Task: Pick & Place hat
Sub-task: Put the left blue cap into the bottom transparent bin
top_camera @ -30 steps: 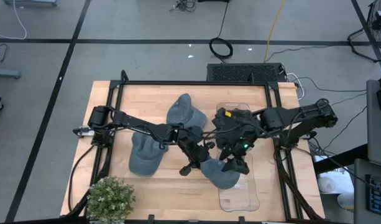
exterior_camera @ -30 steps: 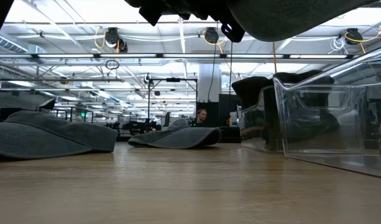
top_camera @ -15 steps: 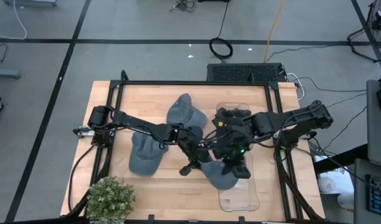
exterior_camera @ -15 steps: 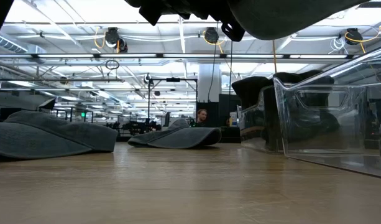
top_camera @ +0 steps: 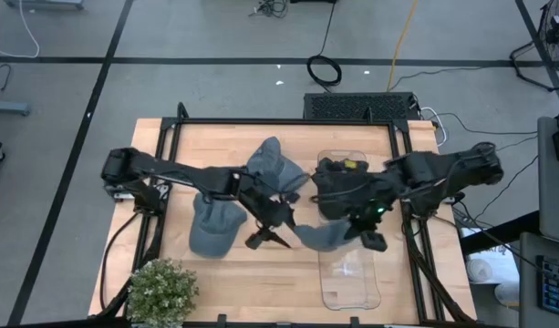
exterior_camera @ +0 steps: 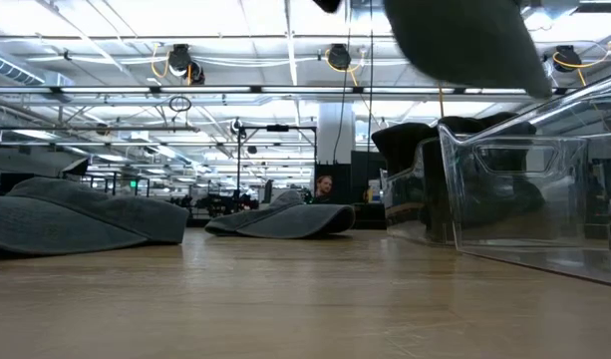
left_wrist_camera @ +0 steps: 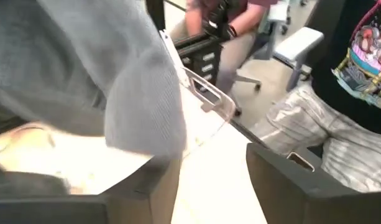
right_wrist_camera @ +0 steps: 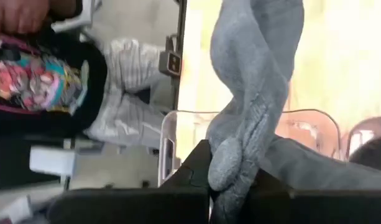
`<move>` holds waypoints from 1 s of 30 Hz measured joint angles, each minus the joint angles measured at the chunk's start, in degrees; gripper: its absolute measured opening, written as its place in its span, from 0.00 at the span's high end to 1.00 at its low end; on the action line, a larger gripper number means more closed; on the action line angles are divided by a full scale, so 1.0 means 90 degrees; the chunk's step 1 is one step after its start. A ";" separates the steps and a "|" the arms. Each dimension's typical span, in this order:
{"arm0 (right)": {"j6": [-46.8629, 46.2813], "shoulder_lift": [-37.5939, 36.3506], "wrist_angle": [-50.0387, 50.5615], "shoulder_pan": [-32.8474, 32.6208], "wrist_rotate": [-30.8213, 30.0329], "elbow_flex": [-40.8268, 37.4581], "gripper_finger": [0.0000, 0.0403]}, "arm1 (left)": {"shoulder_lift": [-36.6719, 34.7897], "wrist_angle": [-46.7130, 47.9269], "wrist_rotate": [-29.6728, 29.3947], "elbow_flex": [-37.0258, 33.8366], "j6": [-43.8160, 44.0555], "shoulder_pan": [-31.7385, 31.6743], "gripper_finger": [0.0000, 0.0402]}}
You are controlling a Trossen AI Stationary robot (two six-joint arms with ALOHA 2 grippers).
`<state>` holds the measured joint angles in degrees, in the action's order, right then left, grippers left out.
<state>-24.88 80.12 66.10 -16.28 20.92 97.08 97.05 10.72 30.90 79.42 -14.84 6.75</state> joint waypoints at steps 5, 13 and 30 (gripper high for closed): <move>-0.0633 -0.0320 -0.0114 -0.0337 -0.0111 0.0002 1.00 | -0.0663 0.0619 -0.0210 0.0000 0.0046 -0.0049 0.45; -0.1803 -0.0277 -0.0596 -0.1320 -0.0882 -0.0360 1.00 | -0.1439 0.0975 -0.1077 0.0000 0.0022 0.0058 0.43; -0.2823 -0.0352 -0.2873 -0.2513 -0.1807 -0.2463 1.00 | -0.1657 0.1610 -0.2002 -0.0015 0.0234 0.0099 0.43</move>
<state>-50.29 76.96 40.24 -38.90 4.66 74.91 82.13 25.21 12.88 79.29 -12.73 7.64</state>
